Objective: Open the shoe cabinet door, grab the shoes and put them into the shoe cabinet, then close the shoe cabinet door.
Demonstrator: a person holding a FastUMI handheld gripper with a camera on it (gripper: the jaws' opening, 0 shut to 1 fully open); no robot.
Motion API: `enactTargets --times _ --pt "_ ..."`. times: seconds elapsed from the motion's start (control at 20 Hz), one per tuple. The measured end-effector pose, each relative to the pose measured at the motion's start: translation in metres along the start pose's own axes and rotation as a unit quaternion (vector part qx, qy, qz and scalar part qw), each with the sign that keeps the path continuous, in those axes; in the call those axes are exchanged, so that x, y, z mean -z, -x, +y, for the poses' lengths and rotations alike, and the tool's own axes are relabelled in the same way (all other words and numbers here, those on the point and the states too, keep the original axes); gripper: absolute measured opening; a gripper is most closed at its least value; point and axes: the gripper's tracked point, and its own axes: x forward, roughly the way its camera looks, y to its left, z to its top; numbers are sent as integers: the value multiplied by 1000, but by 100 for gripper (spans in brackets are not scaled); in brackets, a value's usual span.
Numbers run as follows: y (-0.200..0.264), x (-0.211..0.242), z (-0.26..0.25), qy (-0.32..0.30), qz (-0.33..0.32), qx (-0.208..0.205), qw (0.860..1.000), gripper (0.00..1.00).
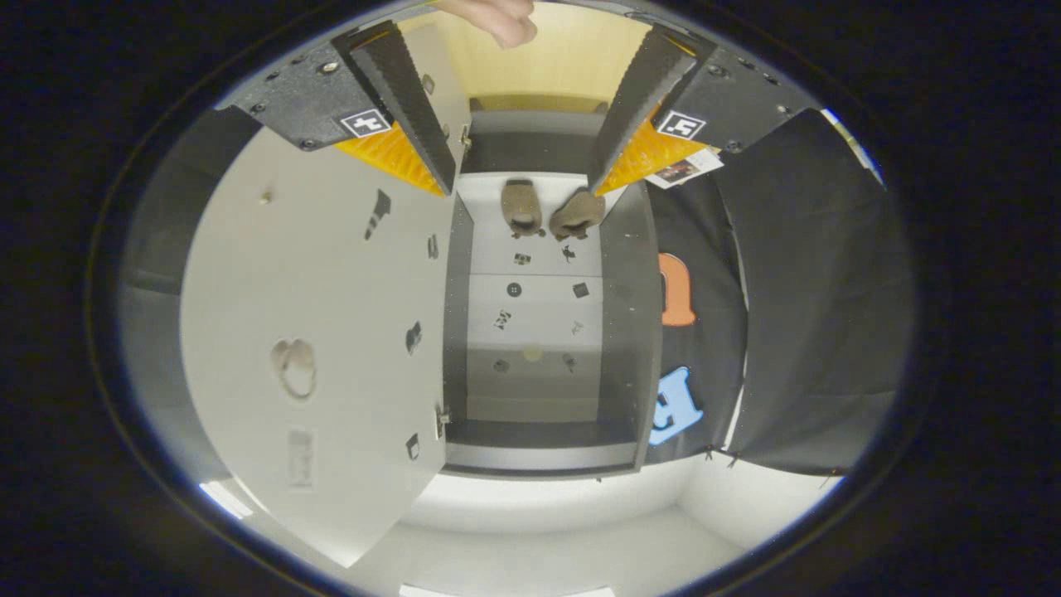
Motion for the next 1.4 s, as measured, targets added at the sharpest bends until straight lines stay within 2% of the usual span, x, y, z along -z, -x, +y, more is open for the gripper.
enactTargets --times 0.3,0.45,0.6,0.75,1.0,1.2,1.3,1.4 --pt "95 -34 -72 -8 -47 5 999 100" --pt "120 -43 -125 -10 -66 37 997 100" --pt "135 -39 -167 -28 -60 36 997 100" --pt "131 -37 -211 -40 -61 24 997 100" --pt "108 -28 -306 -60 -57 42 996 100" --pt "76 -10 -378 11 -54 78 995 99" --pt "59 -3 -390 30 -51 84 995 99" --pt "43 8 -384 30 -38 66 997 99"
